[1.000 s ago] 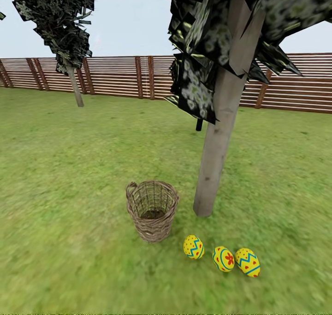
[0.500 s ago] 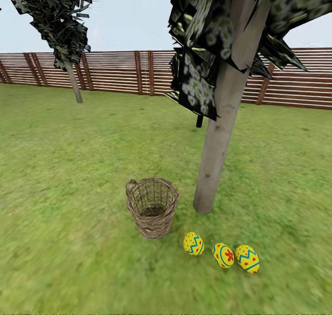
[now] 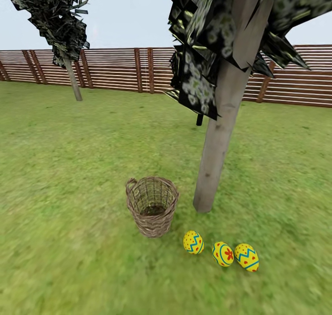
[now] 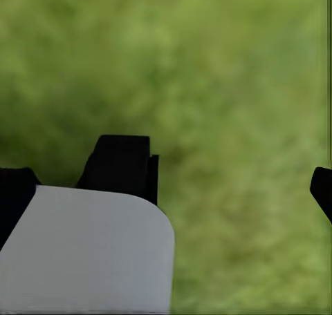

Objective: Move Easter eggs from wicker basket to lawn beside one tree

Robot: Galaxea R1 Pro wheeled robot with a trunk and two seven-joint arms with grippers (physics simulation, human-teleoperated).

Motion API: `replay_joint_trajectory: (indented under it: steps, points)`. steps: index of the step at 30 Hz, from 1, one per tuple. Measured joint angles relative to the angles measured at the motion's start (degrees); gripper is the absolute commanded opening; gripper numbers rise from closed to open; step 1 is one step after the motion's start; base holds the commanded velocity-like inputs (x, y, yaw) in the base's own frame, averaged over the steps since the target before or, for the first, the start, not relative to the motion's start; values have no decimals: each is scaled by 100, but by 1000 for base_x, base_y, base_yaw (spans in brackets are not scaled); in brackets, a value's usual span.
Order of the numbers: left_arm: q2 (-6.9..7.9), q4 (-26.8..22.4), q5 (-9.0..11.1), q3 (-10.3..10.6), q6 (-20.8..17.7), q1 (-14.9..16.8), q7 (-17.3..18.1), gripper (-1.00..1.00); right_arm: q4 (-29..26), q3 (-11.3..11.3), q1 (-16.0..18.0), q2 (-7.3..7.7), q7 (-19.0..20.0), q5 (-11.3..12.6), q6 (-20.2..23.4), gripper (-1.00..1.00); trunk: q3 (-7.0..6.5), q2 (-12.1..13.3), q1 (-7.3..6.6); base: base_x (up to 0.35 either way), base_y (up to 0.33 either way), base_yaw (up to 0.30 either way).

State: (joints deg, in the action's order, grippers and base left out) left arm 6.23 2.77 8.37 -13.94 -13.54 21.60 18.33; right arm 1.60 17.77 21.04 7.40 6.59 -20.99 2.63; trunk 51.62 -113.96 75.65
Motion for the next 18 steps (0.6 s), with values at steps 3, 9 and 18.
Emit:
replay_joint_trajectory:
  steps: [3,9,18]
  points:
    - [-12,1,-2,5,5,-47,0,100,-5,-3,0,26,-7,-17,-24,100,-54,120,-66,0,0,0]
    - [3,-4,4,-3,12,-78,-3,100,-3,-5,0,5,-6,-18,-43,100,-90,202,-110,0,0,0]
    - [17,-8,3,-4,13,-81,0,100,-4,-6,0,8,-5,-23,-45,100,-90,202,-111,0,0,0]
